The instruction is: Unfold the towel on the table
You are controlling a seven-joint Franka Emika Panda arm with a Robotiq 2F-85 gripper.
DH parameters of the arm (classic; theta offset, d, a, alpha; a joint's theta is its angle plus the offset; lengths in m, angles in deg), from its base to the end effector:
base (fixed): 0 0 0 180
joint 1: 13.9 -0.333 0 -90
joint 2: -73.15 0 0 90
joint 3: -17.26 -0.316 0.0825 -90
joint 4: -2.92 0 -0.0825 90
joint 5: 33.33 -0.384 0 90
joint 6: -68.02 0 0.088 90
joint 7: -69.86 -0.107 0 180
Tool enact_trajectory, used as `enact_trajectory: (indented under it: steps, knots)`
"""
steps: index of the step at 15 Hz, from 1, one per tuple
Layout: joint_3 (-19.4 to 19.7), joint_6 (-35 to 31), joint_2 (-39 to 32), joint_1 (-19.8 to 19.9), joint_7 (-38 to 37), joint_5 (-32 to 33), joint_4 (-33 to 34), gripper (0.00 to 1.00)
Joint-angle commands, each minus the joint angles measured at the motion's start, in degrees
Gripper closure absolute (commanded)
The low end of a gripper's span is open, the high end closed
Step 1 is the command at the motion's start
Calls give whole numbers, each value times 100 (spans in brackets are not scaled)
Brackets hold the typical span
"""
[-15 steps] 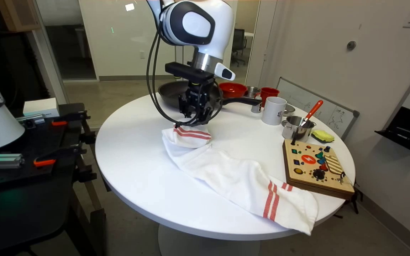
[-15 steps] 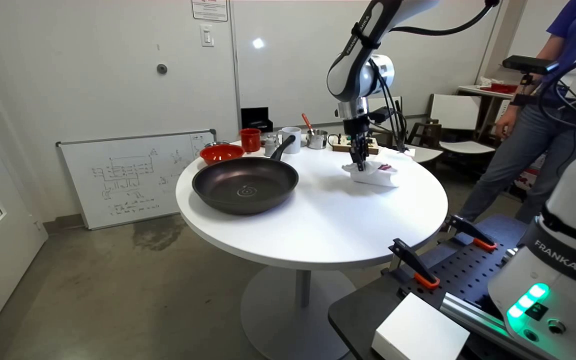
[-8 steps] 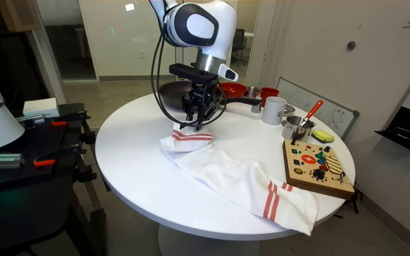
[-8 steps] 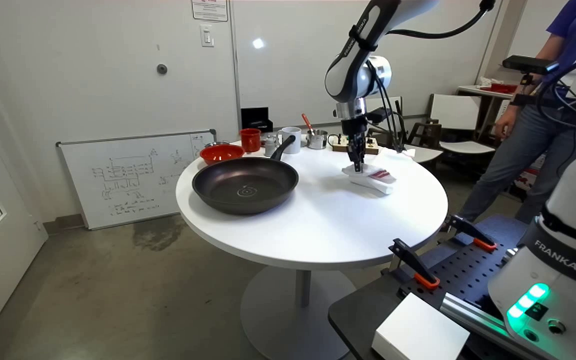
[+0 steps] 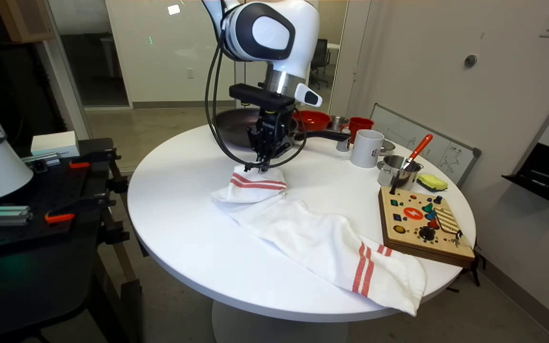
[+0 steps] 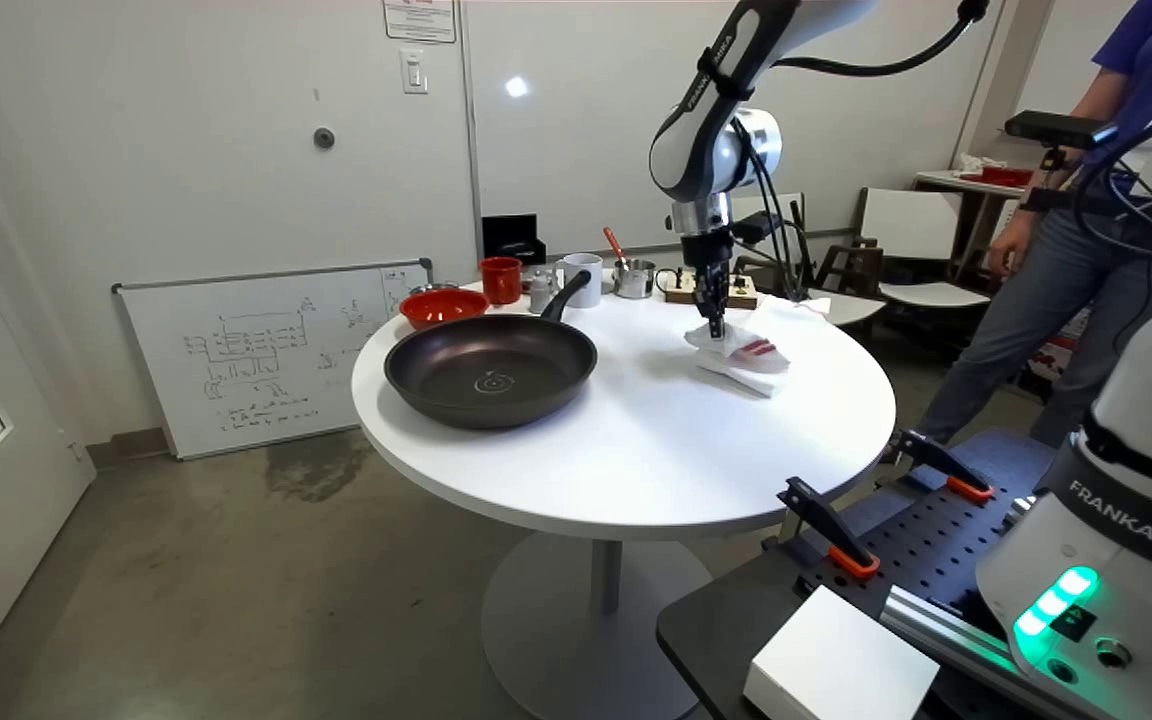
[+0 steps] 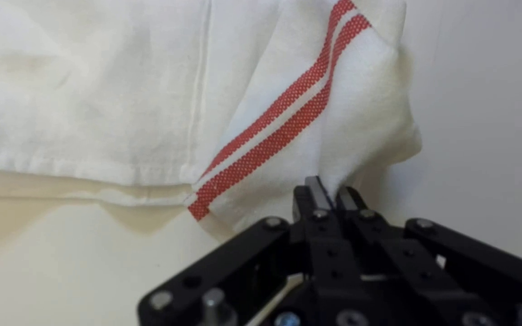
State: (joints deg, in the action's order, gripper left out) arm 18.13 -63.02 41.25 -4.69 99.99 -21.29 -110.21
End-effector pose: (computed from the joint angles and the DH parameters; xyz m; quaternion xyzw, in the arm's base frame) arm 0.5748 -0.1070 0.1656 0.9580 0.2492 -0.1394 0.0280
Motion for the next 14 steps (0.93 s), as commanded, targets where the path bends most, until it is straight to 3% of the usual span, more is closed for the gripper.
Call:
enact_trajectory:
  steps: [1,14]
  knots:
    - [-100,196,5,75,102,-128,121,96]
    - [-415,1095,262,7,-236,-868,-14,96]
